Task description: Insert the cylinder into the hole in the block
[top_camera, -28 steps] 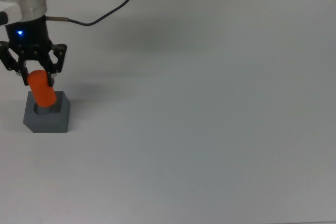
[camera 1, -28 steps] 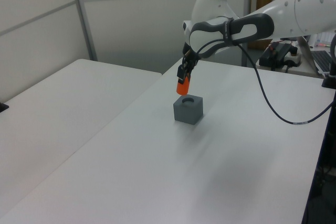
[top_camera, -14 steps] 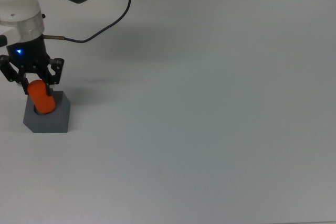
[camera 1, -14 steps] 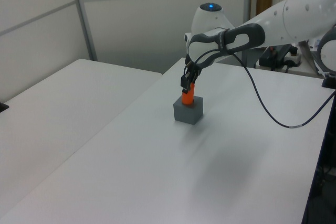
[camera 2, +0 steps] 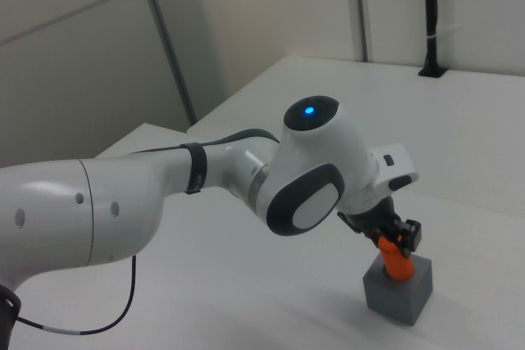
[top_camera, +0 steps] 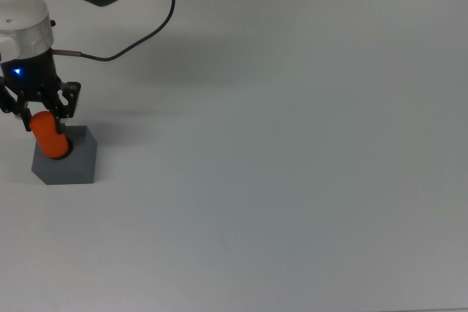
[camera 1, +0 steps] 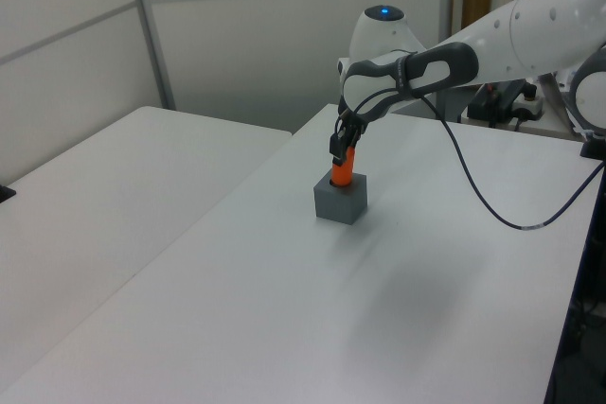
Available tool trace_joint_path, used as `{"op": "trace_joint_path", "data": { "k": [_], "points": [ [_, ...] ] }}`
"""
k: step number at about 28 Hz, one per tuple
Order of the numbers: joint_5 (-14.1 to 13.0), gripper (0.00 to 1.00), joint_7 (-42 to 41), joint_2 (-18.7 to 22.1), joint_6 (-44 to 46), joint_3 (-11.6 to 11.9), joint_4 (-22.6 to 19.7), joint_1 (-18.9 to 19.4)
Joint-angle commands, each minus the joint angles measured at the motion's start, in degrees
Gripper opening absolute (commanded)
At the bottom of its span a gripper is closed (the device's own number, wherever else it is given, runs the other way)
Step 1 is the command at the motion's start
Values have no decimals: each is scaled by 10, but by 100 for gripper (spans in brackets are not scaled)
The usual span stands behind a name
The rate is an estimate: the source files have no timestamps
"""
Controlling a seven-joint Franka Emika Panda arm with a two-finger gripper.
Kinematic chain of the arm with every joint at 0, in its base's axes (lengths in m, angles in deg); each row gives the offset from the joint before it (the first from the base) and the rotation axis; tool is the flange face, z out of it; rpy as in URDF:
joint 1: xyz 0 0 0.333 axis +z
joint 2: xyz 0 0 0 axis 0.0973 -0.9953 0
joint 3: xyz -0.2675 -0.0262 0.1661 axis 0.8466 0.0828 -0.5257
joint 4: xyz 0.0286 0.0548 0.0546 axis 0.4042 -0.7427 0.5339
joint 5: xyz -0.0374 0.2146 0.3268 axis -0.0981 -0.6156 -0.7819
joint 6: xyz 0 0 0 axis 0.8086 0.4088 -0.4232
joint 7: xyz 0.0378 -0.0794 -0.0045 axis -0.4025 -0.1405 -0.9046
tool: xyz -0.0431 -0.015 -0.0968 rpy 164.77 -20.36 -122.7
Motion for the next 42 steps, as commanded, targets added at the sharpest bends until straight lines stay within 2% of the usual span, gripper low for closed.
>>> {"op": "trace_joint_path", "data": {
  "k": [1, 2, 3, 11, 13, 18, 20, 21, 25, 31, 42],
  "points": [
    [-1, 73, 1, -12, -9, 3, 10, -1],
    [-1, 96, 2, -11, -8, 3, 10, -1],
    [-1, 100, 1, -11, -8, 3, 10, 0],
    [-2, 100, 6, 4, 11, -1, 11, 5],
    [-3, 100, 6, 8, 34, -1, 25, 5],
    [7, 100, 2, 9, 176, -3, 92, 6],
    [21, 100, 3, 12, 217, -4, 105, 9],
    [39, 100, 4, 17, 246, -4, 109, 17],
    [56, 100, 7, 30, 283, -4, 110, 35],
    [57, 100, 6, 51, 325, -5, 110, 42],
    [58, 100, 5, 49, 328, -4, 105, 42]
  ]
}}
